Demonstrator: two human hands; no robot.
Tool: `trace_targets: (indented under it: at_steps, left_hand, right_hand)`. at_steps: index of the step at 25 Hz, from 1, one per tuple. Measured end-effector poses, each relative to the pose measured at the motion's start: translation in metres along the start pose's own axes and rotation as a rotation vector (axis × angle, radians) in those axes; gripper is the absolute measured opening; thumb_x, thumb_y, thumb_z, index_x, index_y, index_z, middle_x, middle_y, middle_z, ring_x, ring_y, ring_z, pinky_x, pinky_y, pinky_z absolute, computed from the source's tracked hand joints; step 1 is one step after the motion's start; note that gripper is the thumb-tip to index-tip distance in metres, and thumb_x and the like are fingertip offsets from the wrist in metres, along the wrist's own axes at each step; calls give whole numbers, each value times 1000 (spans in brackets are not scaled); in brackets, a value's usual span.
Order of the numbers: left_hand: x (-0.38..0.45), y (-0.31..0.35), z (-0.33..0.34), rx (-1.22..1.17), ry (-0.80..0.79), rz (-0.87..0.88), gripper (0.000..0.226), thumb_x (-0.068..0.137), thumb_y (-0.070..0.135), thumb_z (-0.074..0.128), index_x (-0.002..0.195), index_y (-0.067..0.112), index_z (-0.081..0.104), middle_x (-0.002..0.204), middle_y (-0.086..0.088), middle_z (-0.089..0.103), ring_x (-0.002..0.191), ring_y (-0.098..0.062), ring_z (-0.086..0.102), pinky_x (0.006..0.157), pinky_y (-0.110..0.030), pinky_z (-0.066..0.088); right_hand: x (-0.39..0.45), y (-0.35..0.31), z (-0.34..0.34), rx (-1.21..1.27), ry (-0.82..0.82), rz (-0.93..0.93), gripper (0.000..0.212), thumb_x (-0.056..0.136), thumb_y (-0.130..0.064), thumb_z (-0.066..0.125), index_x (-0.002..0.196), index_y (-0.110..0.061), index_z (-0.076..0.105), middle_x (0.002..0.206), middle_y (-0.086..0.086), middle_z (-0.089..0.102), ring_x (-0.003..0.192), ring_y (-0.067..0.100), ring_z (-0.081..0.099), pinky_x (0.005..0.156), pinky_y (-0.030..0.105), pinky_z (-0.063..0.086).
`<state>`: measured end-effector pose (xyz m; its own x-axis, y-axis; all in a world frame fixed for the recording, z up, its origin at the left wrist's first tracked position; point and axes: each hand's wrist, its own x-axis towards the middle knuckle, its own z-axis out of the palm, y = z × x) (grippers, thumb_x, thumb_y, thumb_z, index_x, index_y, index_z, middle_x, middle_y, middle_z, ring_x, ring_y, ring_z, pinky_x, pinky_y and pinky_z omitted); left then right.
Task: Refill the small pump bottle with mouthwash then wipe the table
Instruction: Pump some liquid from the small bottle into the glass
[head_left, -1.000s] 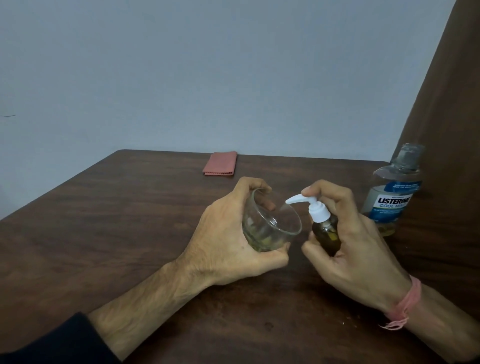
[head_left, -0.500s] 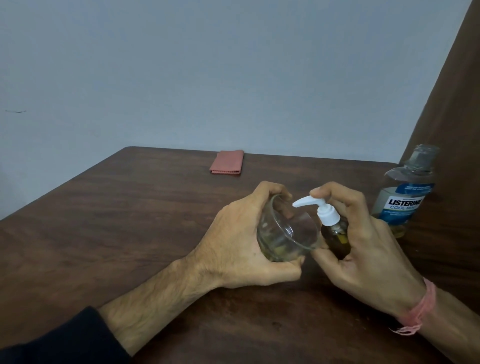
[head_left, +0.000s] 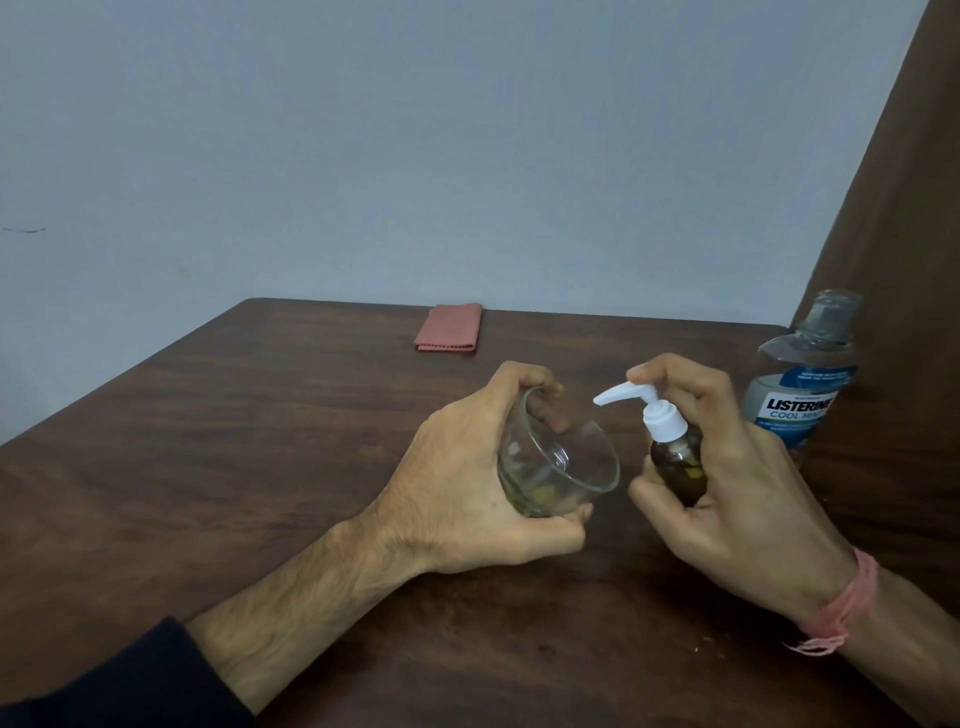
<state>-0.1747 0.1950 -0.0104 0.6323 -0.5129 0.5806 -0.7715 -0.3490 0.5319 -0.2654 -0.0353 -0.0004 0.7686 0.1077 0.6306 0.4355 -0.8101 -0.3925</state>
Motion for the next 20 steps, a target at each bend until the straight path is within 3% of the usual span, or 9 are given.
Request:
trace_targets:
  at_steps: [5, 9, 11, 14, 17, 20]
  left_hand:
    - [1, 0, 2, -18, 0, 10, 86, 66, 46, 99, 139, 31, 55, 112, 21, 77, 101, -3, 79, 89, -32, 66]
    - [0, 1, 3, -46, -18, 30, 83, 67, 42, 100, 137, 30, 56, 107, 20, 77, 97, -4, 79, 84, -27, 64]
    - [-1, 1, 5, -70, -39, 24, 83, 68, 40, 101, 137, 30, 56, 104, 19, 77, 94, -4, 80, 82, -23, 62]
    - [0, -2, 4, -77, -44, 32, 83, 69, 39, 101, 137, 28, 56, 105, 16, 78, 94, -7, 80, 82, -28, 64]
    - [-1, -4, 3, -96, 3, 20, 83, 68, 44, 101, 137, 31, 56, 115, 15, 79, 105, -7, 80, 90, -34, 66]
    - [-1, -5, 1, -142, 77, -8, 80, 69, 54, 97, 136, 35, 58, 120, 17, 75, 119, -14, 74, 99, -39, 61]
  right_hand:
    - [0, 2, 5, 13, 1, 8, 84, 83, -6, 73, 148, -40, 33, 73, -8, 62, 60, 14, 63, 60, 10, 44]
    - [2, -2, 8, 24, 3, -14, 77, 89, -9, 77, 147, -39, 35, 97, -7, 73, 55, 13, 62, 57, 11, 43]
    - [1, -5, 8, 32, -2, -35, 76, 90, -12, 76, 149, -39, 36, 102, -15, 70, 53, 13, 60, 54, 12, 43]
    - [1, -3, 11, 40, 1, -66, 82, 91, -9, 76, 148, -48, 32, 102, -16, 65, 53, 18, 60, 53, 27, 52]
    - [3, 0, 12, 181, 86, -16, 82, 91, -6, 71, 154, -38, 29, 93, -6, 63, 62, 22, 66, 59, 46, 57]
    - [1, 0, 6, 421, 155, 81, 74, 95, -4, 63, 151, -37, 28, 92, 2, 58, 64, 28, 63, 60, 51, 58]
